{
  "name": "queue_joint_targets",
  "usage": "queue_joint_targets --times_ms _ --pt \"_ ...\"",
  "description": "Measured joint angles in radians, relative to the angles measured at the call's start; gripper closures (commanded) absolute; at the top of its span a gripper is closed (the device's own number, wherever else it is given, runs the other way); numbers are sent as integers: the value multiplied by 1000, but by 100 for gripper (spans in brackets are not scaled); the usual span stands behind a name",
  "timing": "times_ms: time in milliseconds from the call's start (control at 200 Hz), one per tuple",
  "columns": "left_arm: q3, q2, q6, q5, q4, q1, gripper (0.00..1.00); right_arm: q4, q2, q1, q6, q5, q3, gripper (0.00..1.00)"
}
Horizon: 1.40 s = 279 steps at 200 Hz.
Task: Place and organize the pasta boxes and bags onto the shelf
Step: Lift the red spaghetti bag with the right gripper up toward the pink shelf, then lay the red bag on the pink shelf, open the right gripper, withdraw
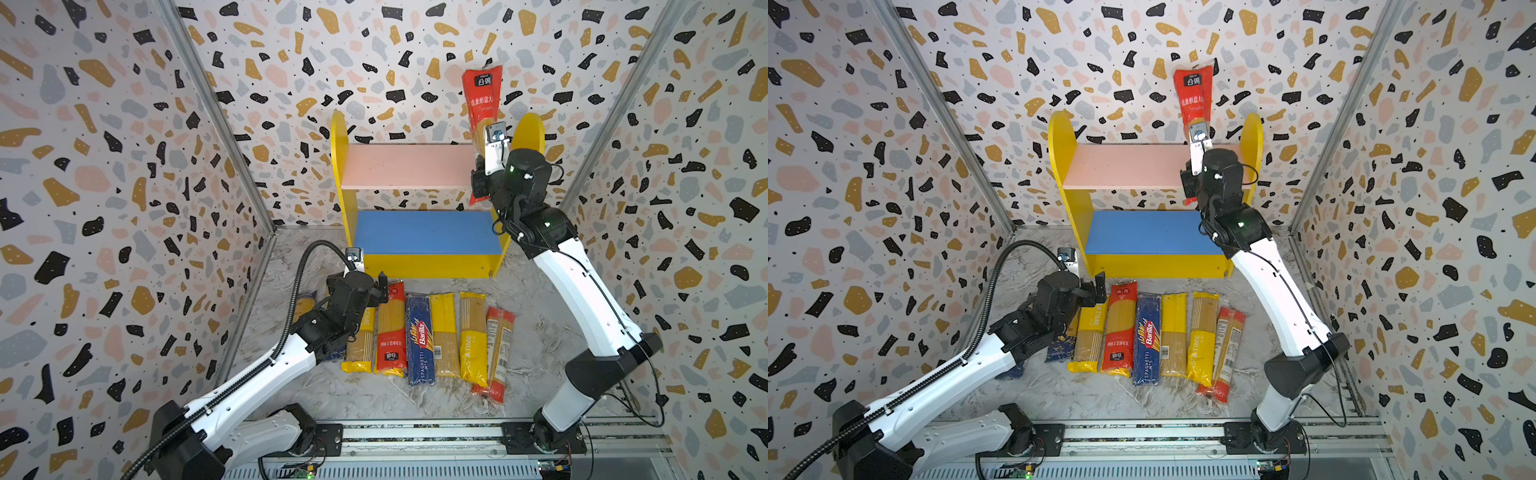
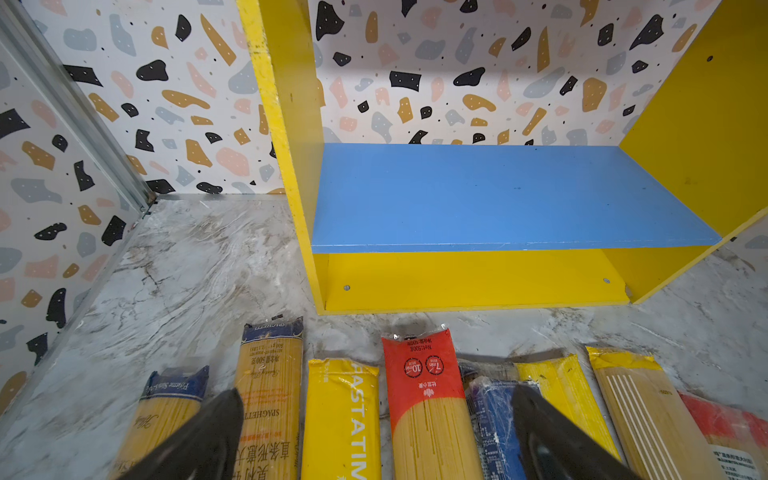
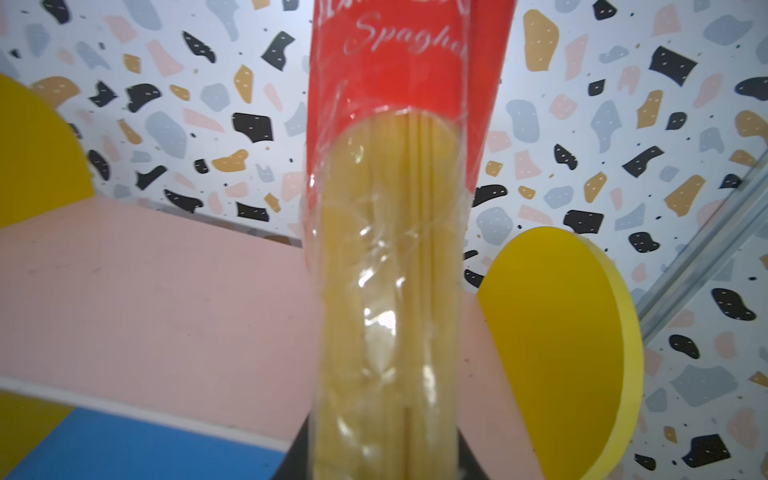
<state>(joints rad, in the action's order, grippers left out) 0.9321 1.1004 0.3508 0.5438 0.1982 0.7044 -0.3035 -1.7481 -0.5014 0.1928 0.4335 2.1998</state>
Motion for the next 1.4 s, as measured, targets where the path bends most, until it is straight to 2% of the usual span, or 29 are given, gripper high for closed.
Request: queue_joint_targets --times_ms 130,205,706,1397 --pt "0 16 0 -9 -14 0 1 -2 -171 59 66 8 246 76" --pt "0 20 0 -13 -23 0 1 6 -217 83 98 7 304 76" --pt "0 71 0 -39 -60 0 1 -124 -217 209 96 -62 277 74" --pt "0 61 5 -47 -65 0 1 -178 -212 212 84 -77 258 67"
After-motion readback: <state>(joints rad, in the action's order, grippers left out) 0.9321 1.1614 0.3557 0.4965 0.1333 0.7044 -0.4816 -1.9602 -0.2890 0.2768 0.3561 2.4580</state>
